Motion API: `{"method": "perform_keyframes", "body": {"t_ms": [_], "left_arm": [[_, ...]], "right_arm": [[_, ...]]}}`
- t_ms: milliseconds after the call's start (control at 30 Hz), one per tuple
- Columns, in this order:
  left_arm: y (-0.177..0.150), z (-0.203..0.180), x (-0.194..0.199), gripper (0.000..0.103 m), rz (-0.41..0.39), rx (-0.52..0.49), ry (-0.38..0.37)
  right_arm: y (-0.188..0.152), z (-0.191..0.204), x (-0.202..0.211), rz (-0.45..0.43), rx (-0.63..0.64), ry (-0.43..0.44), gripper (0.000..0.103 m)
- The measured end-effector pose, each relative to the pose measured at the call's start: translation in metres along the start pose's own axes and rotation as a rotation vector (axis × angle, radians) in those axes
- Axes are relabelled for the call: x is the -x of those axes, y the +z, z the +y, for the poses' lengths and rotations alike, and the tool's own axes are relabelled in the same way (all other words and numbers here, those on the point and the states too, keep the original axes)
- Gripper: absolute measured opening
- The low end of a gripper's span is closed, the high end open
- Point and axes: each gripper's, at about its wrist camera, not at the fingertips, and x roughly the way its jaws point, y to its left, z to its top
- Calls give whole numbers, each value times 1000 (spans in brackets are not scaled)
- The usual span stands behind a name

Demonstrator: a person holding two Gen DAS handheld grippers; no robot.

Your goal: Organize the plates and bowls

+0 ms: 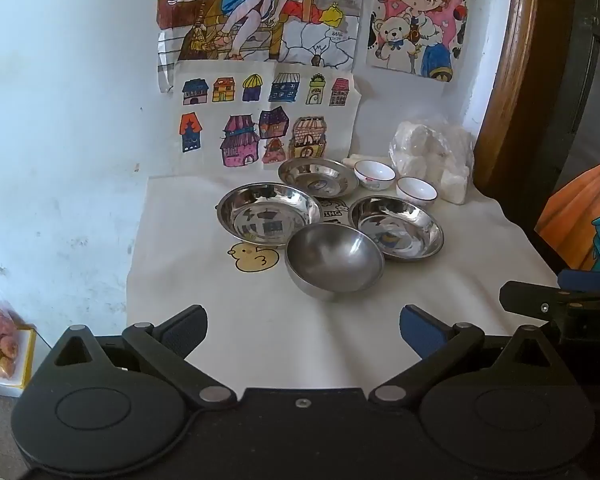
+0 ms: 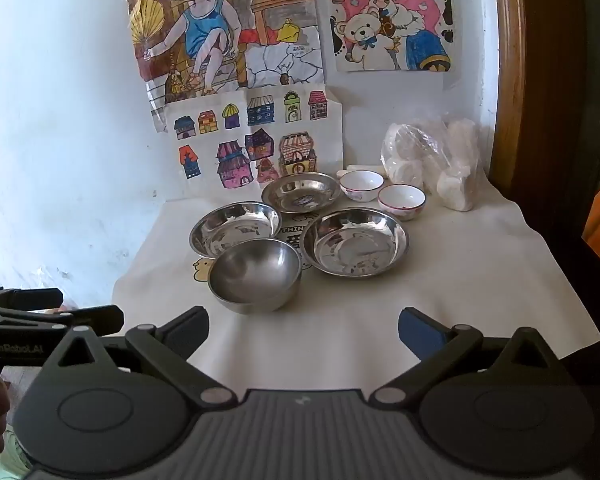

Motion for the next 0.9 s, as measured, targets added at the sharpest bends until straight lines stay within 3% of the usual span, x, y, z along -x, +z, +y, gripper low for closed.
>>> {"method": "perform_keyframes", "body": {"t_ms": [900], "left_arm": [[-1,-3,-2,102,9,-3,2]], "right_arm": [[1,-1,1,-1,-4,-2,103]]}}
